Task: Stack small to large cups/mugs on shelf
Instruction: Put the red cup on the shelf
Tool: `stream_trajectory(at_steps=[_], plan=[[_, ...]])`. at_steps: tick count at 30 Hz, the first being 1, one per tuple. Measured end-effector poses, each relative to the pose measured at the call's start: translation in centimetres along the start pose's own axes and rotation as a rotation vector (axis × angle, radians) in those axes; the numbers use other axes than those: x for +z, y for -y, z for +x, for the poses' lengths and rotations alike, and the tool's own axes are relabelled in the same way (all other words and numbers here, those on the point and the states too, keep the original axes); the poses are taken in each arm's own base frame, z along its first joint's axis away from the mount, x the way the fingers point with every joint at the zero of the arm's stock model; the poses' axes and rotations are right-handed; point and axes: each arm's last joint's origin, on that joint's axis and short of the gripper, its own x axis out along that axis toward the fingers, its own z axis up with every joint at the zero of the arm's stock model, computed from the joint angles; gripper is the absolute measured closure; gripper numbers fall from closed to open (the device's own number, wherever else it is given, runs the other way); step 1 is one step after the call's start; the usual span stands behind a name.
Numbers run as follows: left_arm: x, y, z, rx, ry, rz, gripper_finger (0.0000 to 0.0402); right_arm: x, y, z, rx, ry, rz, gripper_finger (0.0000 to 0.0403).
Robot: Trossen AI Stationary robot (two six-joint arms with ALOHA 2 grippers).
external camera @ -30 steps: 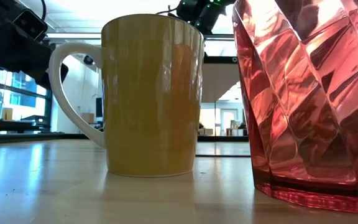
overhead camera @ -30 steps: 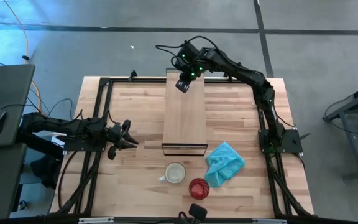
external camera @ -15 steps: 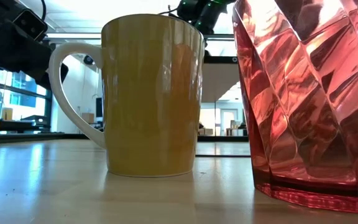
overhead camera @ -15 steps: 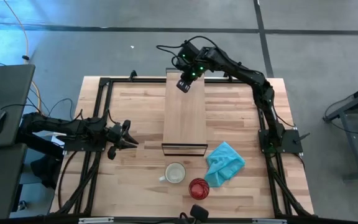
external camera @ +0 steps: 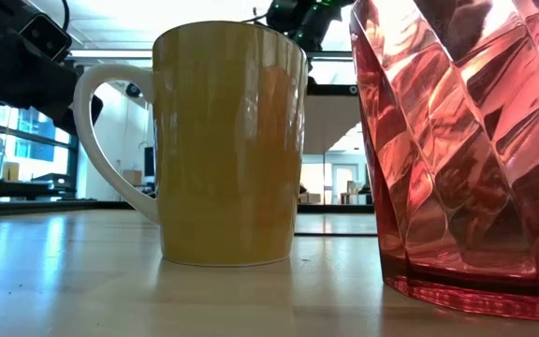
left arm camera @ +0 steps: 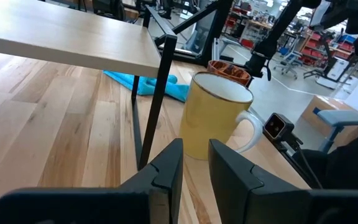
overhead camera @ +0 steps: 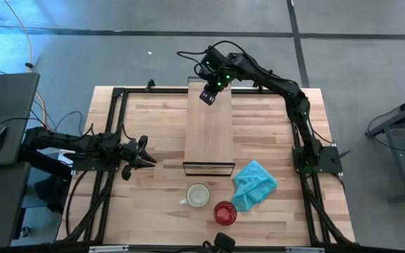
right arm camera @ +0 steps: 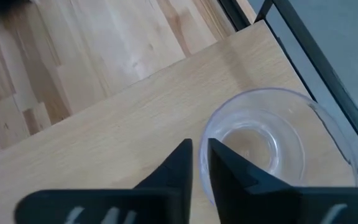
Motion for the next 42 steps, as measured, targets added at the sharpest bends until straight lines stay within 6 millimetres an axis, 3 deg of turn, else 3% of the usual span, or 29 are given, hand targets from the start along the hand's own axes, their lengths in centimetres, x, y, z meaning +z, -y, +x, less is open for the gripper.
stream_trajectory(at_steps=[5, 17, 26, 36, 42], plan=[[0.0, 0.0, 0.0, 0.0, 0.0, 0.0, 0.0334, 0.0, 0.0, 0.0, 0.0, 0.003, -0.001, 0.033], [0.0, 0.0, 0.0, 0.0, 0.0, 0.0, 0.0334, 0.1, 0.0, -0.1, -0.015, 0.009, -0.017, 0.0327], [0.0, 0.0, 0.0, 0.0, 0.0, 0.002, 0.0334, 0.1, -0.3, -2.3, -0.038, 0.059, -0.042, 0.0327], [0.0, 0.0, 0.0, 0.0, 0.0, 0.005, 0.0334, -1.4, -3.4, -6.2, -0.048, 0.038, -0.108, 0.0327], [0.0, 0.0, 0.0, 0.0, 0.0, -0.002, 0.0334, -3.3, -6.8, -8.9, 0.004, -0.014, -0.137, 0.0327]])
